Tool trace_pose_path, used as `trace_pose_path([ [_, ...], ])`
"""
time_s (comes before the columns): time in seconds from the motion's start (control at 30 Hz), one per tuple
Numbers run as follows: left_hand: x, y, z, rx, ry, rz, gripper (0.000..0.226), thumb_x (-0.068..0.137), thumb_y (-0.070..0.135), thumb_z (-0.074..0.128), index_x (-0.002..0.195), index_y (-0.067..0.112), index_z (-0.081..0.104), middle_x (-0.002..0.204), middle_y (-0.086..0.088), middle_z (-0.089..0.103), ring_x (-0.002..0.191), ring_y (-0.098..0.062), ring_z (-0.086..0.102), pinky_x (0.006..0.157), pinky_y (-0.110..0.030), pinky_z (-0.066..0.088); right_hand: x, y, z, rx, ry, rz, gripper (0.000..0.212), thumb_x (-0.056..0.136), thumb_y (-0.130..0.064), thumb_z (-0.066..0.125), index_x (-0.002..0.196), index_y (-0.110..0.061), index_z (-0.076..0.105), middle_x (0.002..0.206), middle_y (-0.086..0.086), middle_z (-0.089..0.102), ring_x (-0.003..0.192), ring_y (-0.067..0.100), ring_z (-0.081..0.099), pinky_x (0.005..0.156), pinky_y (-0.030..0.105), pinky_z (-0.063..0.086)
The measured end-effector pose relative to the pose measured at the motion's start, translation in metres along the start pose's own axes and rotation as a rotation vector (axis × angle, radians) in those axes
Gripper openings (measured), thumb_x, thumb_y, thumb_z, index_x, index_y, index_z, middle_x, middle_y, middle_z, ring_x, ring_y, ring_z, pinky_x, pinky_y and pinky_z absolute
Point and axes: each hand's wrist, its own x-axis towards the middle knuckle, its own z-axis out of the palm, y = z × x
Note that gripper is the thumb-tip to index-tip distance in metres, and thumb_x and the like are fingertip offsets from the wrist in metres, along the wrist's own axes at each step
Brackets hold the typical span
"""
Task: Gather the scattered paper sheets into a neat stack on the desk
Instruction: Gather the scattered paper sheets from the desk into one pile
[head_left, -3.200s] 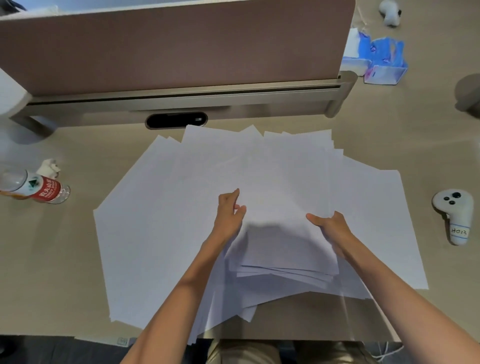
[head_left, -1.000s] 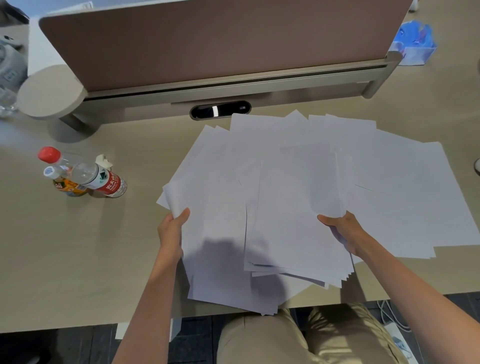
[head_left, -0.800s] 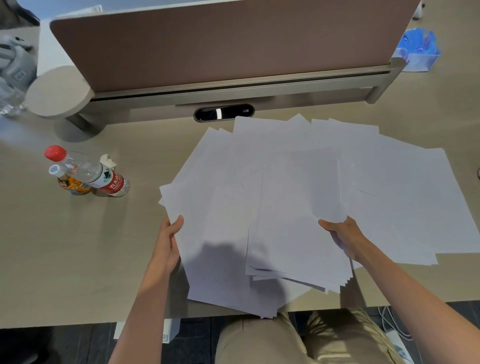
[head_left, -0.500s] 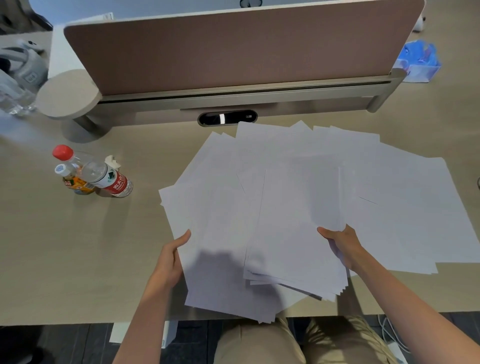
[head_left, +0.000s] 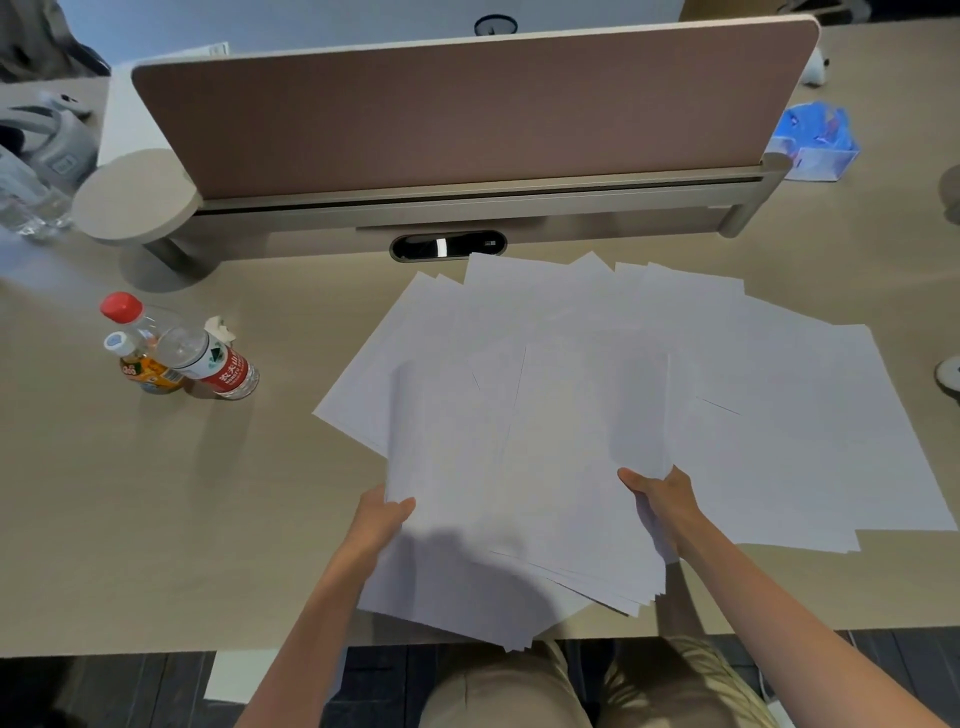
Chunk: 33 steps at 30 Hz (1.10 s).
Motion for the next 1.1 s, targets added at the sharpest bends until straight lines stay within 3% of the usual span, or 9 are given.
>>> trace_pose_path([
  [0.07,-0.006,0.008,0.002,0.108,0.123,0.102,0.010,0.094,0.002,0.052,0.097,0.012,0.056,0.080,-0.006,0.058,0.071,-0.020,0.054,0.062,-0.029,0.042,0.000,0.001,0.001,-0.029,0.008,-0.016,0.052,0.085,0.007,0.063,0.134,-0.001,0.049,0.128,0.016,0.058,0.108,0.027,0.054,0.086,0.026,0.048],
  [0.2,-0.004,0.018,-0.012,0.222,0.227,0.286,0.027,0.095,-0.002,0.046,0.072,0.012,0.047,0.065,-0.005,0.041,0.061,-0.020,0.036,0.053,-0.030,0.027,0.003,-0.002,0.004,-0.076,0.035,-0.036,0.051,0.086,0.008,0.062,0.134,0.003,0.047,0.123,0.013,0.056,0.112,0.031,0.052,0.094,0.032,0.041],
  [0.33,-0.007,0.034,-0.030,0.302,0.304,0.384,0.021,0.096,-0.001,0.044,0.088,0.010,0.060,0.077,-0.007,0.058,0.068,-0.021,0.049,0.059,-0.031,0.036,0.007,0.002,0.006,-0.126,0.047,-0.030,0.050,0.084,0.004,0.066,0.132,0.002,0.050,0.126,0.015,0.058,0.117,0.036,0.054,0.099,0.037,0.042],
  [0.47,-0.016,0.054,-0.046,0.339,0.369,0.438,0.030,0.094,-0.006,0.042,0.093,0.019,0.059,0.087,-0.006,0.063,0.079,-0.025,0.054,0.070,-0.033,0.041,0.005,-0.001,0.007,-0.201,0.061,-0.046,0.049,0.081,-0.001,0.071,0.127,0.000,0.053,0.116,0.011,0.061,0.112,0.038,0.057,0.100,0.044,0.045],
  [0.6,-0.018,0.075,-0.065,0.312,0.446,0.471,0.027,0.094,-0.002,0.043,0.102,0.013,0.064,0.092,-0.012,0.065,0.085,-0.029,0.056,0.072,-0.039,0.044,-0.001,-0.012,0.013,-0.344,0.156,-0.114,0.062,0.078,-0.005,0.074,0.129,0.001,0.039,0.124,0.021,0.055,0.112,0.042,0.055,0.093,0.049,0.049],
  [0.83,-0.039,0.122,-0.070,0.106,0.425,0.615,0.028,0.097,-0.001,0.046,0.121,0.006,0.057,0.106,-0.006,0.057,0.099,-0.024,0.051,0.083,-0.037,0.041,-0.006,-0.026,0.019,-0.429,0.179,-0.285,0.077,0.073,0.004,0.075,0.135,0.000,0.030,0.127,0.021,0.045,0.115,0.040,0.049,0.089,0.043,0.048],
  [0.93,-0.040,0.131,-0.069,0.071,0.383,0.598,0.011,0.096,0.001,0.047,0.098,0.007,0.056,0.086,-0.010,0.051,0.083,-0.022,0.046,0.070,-0.034,0.035,-0.006,-0.028,0.020,-0.664,0.266,-0.378,0.092,0.068,-0.008,0.081,0.142,0.000,0.028,0.142,0.020,0.037,0.131,0.039,0.036,0.103,0.052,0.038],
  [1.0,-0.042,0.135,-0.062,0.046,0.350,0.547,0.018,0.095,0.002,0.048,0.078,0.010,0.045,0.071,-0.007,0.037,0.069,-0.019,0.036,0.061,-0.031,0.029,-0.006,-0.028,0.021,-0.788,0.284,-0.465,0.097,0.074,-0.012,0.078,0.150,-0.004,0.018,0.154,0.016,0.026,0.141,0.034,0.024,0.113,0.052,0.027],
  [1.1,-0.047,0.137,-0.045,0.002,0.233,0.506,0.018,0.098,0.007,0.047,0.082,0.011,0.052,0.068,-0.002,0.040,0.069,-0.017,0.042,0.062,-0.028,0.036,-0.009,-0.032,0.029,-0.755,0.150,-0.557,0.080,0.086,-0.016,0.069,0.150,-0.007,0.022,0.155,0.011,0.026,0.143,0.029,0.024,0.115,0.046,0.024],
])
